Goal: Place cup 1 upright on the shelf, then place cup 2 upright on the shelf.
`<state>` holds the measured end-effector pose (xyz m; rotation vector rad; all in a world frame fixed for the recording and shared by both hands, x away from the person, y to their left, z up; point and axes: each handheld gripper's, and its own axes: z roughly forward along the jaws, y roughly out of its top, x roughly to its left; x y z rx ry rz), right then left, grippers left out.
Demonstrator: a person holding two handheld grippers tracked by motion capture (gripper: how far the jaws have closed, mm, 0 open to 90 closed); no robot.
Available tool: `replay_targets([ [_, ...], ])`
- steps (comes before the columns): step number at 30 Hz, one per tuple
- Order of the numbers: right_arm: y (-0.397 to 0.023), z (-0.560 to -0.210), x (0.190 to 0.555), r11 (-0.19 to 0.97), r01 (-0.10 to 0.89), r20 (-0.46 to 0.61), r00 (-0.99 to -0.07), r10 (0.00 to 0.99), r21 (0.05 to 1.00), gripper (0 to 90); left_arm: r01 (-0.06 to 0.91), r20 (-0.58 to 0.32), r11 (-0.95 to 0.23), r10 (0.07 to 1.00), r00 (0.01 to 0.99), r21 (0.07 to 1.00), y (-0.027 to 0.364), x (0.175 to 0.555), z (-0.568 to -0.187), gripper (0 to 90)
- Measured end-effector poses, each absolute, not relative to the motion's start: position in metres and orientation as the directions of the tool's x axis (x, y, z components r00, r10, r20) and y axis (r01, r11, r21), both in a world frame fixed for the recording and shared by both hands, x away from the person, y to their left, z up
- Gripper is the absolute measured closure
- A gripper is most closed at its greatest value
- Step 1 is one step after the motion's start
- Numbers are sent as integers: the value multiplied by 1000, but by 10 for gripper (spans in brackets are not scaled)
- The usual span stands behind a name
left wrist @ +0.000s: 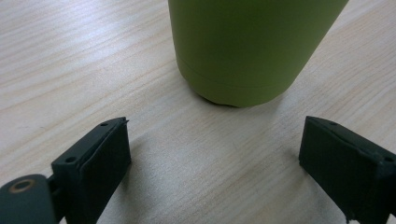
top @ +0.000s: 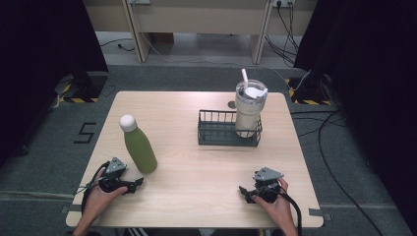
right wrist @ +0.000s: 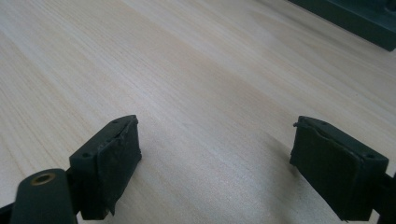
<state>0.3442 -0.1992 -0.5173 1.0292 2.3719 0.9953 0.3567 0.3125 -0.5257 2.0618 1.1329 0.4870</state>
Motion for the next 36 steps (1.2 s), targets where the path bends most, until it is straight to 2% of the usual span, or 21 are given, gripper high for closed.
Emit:
replay_targets([
  [13, -201, -518, 346, 468, 513, -13, -664, 748, 720, 141, 564, -14, -354, 839, 544, 746, 312, 356, -526, 93],
  [17, -201, -518, 347, 469, 513, -12, -665, 747, 719, 137, 565, -23, -342, 841, 540, 751, 314, 356, -525, 142],
  [22, -201, -518, 347, 469, 513, -10, -667, 745, 719, 135, 547, -41, -334, 826, 562, 768, 317, 354, -524, 149],
  [36, -201, -518, 348, 474, 513, -9, -672, 741, 716, 121, 477, -61, -253, 832, 551, 842, 317, 349, -514, 148],
])
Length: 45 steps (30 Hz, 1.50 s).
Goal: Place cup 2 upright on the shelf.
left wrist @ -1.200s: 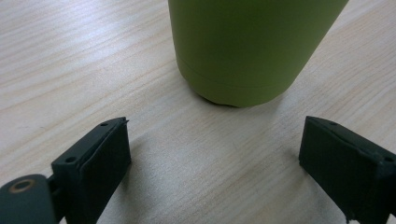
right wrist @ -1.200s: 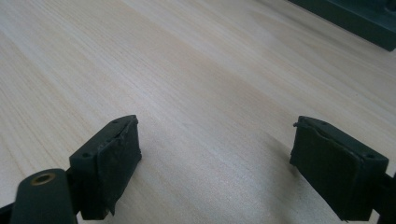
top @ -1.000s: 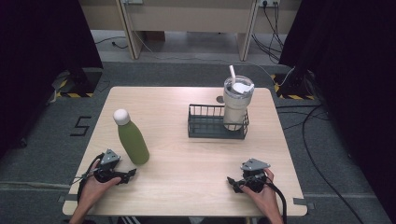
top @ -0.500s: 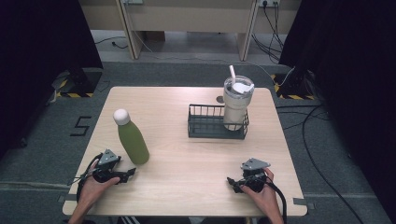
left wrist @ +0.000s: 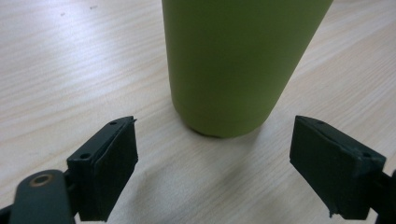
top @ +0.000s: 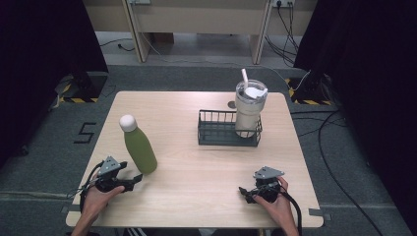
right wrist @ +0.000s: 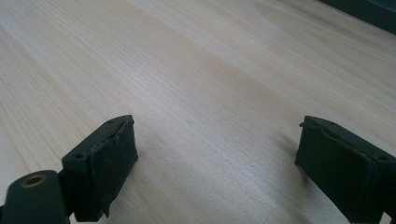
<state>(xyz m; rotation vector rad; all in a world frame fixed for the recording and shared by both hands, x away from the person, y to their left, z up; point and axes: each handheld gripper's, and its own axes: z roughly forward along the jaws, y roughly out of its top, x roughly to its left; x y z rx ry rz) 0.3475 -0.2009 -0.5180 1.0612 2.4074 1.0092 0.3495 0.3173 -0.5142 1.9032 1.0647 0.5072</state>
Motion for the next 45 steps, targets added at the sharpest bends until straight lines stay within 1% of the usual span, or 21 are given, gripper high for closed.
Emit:
replay_targets([
  [11, -201, -518, 348, 476, 511, -10, -674, 739, 716, 115, 417, -98, -171, 830, 549, 893, 313, 351, -506, 148],
  [37, -201, -518, 348, 476, 511, -10, -674, 739, 716, 113, 351, -63, -165, 829, 556, 922, 292, 366, -502, 148],
  [41, -201, -518, 348, 476, 511, -10, -674, 739, 716, 113, 347, -65, -158, 831, 552, 925, 291, 369, -502, 148],
  [45, -201, -518, 348, 476, 511, -10, -674, 738, 716, 112, 353, -93, -130, 830, 550, 926, 290, 374, -504, 148],
])
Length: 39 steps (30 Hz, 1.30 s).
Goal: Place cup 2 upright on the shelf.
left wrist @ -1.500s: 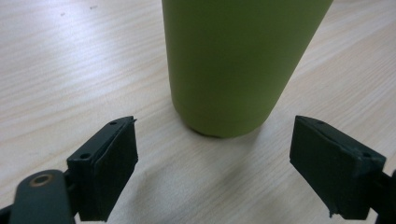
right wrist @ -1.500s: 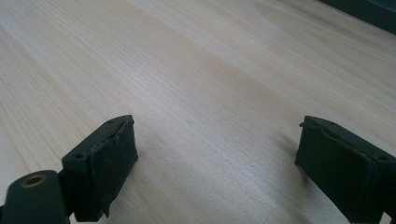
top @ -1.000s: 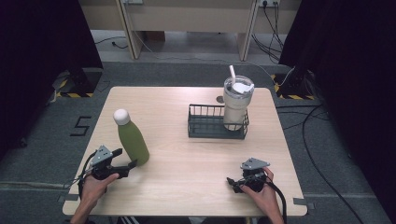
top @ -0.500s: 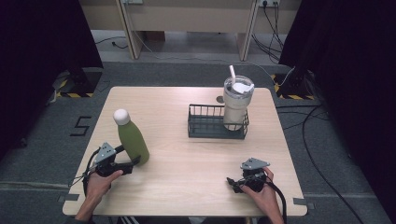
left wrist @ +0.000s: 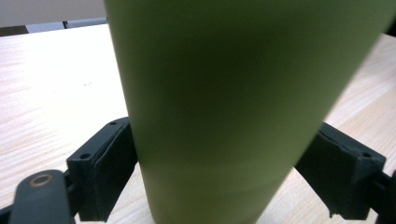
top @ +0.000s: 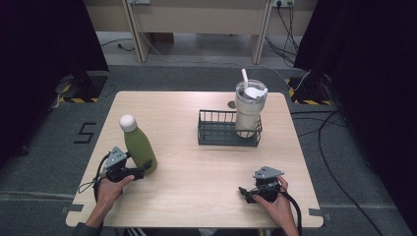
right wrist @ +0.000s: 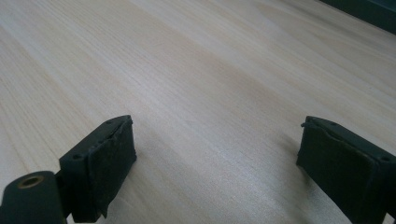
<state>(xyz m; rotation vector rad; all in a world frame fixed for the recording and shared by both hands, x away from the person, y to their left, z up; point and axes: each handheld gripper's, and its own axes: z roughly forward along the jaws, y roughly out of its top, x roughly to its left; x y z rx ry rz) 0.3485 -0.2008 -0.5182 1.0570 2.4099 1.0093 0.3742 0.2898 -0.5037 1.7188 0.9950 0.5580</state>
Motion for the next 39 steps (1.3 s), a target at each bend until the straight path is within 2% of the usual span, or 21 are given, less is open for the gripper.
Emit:
replay_targets([
  [30, -201, -518, 349, 478, 511, -10, -676, 737, 715, 107, 295, -67, -115, 838, 542, 949, 283, 383, -508, 200],
  [39, -201, -518, 349, 479, 510, -11, -676, 737, 715, 107, 256, -66, -95, 829, 555, 962, 283, 380, -492, 202],
])
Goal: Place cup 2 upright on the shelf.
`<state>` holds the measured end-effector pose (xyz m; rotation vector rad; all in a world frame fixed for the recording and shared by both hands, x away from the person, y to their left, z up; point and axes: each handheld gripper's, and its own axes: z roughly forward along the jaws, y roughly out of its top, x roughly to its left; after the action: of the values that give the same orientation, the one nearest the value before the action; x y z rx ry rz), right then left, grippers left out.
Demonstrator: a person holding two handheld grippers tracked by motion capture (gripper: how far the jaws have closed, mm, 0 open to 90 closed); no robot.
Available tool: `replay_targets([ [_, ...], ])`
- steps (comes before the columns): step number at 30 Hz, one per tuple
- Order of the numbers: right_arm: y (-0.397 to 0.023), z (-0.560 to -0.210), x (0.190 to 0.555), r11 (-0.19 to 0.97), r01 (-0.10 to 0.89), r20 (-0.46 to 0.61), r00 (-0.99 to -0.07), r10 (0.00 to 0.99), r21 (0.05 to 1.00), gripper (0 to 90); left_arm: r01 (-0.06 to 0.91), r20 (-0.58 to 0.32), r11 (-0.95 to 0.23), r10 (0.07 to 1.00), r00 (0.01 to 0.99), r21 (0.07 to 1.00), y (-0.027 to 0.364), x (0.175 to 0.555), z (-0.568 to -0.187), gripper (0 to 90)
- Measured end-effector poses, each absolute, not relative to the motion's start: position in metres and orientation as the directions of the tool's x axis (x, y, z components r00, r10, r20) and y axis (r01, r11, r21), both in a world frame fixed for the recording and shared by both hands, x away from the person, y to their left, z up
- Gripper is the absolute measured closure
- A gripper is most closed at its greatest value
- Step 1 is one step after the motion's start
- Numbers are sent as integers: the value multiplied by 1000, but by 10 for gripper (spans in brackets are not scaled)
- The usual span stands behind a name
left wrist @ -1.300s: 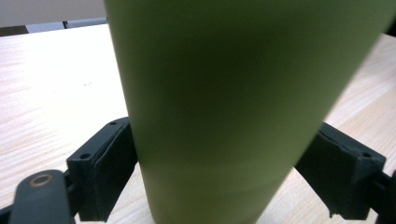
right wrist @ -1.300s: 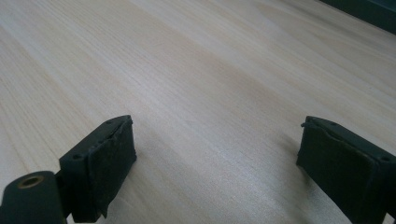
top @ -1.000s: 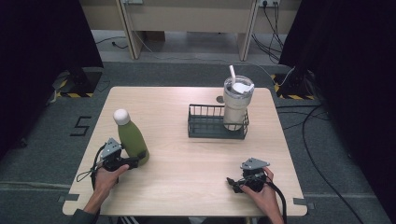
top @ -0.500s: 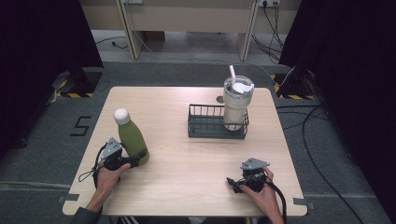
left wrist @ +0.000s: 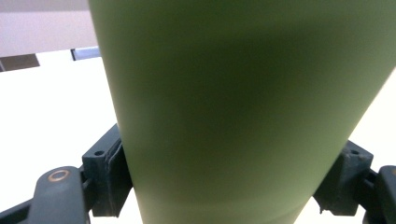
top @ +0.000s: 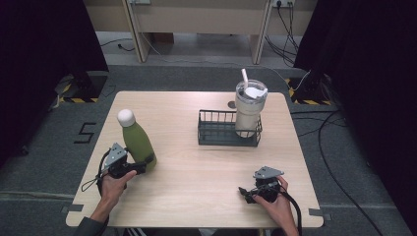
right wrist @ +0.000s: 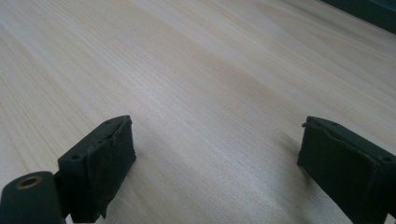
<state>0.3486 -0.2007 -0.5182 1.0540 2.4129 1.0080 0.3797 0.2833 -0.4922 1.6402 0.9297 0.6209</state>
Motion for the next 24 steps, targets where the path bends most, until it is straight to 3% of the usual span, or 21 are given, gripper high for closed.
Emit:
replay_targets([
  [24, -201, -518, 349, 478, 511, -10, -675, 737, 715, 107, 250, -41, -132, 810, 585, 959, 268, 380, -473, 204],
])
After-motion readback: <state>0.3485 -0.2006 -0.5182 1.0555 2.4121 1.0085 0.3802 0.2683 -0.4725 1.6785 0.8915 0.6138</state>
